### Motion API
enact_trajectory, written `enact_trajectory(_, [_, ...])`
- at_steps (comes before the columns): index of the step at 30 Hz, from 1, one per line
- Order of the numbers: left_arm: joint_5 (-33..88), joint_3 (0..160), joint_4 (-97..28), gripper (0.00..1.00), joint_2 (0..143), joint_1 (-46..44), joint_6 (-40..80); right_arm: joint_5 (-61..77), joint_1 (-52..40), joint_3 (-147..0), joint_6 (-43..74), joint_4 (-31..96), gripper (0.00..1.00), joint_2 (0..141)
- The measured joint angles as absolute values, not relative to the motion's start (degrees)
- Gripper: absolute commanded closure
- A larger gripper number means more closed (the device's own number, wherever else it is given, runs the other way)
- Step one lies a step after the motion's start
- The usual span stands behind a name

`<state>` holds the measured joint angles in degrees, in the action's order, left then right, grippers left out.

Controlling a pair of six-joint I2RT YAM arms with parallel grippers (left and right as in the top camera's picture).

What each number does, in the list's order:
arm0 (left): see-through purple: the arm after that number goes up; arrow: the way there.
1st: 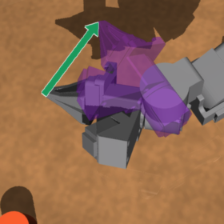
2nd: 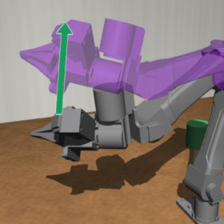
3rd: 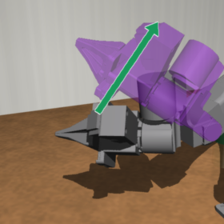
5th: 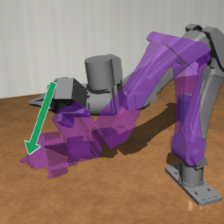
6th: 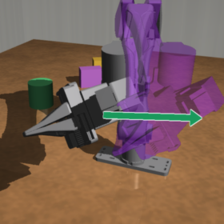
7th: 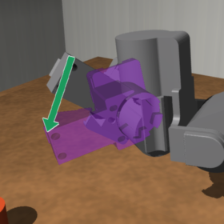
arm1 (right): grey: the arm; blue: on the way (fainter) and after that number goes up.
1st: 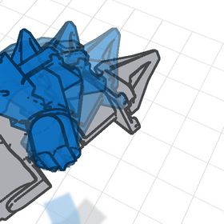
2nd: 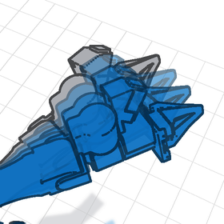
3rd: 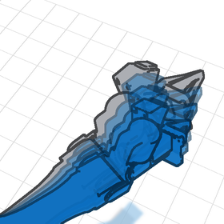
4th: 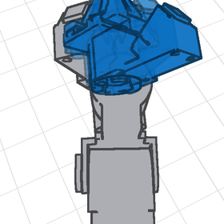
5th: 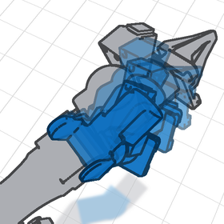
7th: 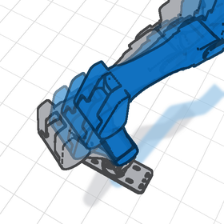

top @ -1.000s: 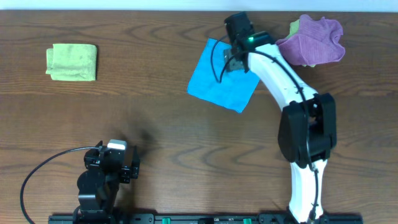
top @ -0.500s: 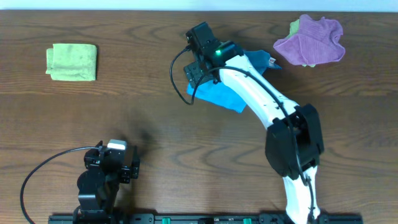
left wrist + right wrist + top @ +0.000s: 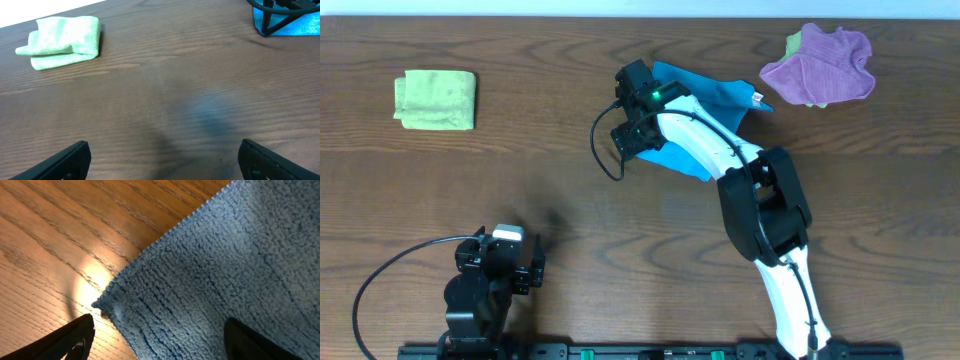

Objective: Fold the cloth
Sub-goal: 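Drag the blue cloth left and lay it flat on the table, then regrasp the blue cloth edge with the right gripper and lift it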

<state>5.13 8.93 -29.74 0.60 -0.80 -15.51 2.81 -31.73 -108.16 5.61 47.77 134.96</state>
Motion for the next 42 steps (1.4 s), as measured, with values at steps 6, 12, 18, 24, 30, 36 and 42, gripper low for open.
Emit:
enact_trajectory(6, [5.10, 8.93, -29.74, 0.05, 0.60, -0.80, -15.51, 3.11, -31.73, -108.16, 5.65, 46.61, 0.26, 134.96])
enact_trajectory(12, [5.10, 8.93, -29.74, 0.05, 0.58, -0.80, -15.51, 3.49, -31.73, -108.16, 5.63, 46.65, 0.28, 135.09])
enact_trajectory(18, [5.10, 8.93, -29.74, 0.05, 0.58, -0.80, -15.51, 3.68, -31.53, -108.27, 5.72, 46.83, 0.59, 135.55])
enact_trajectory(24, [5.10, 8.93, -29.74, 0.05, 0.60, -0.80, -15.51, 4.10, -31.38, -108.36, 6.22, 48.23, 0.99, 135.61])
enact_trajectory(30, [5.13, 8.93, -29.74, 0.05, 0.60, -0.80, -15.49, 6.70, -32.03, -111.07, 6.26, 54.39, 0.99, 136.14])
enact_trajectory(36, [5.10, 8.93, -29.74, 0.05, 0.58, -0.80, -15.51, 8.56, -35.62, -117.49, 6.24, 59.18, 0.99, 136.51])
enact_trajectory(42, [5.10, 8.93, -29.74, 0.05, 0.60, -0.80, -15.51, 9.82, -41.04, -125.49, 6.20, 60.45, 0.99, 136.51])
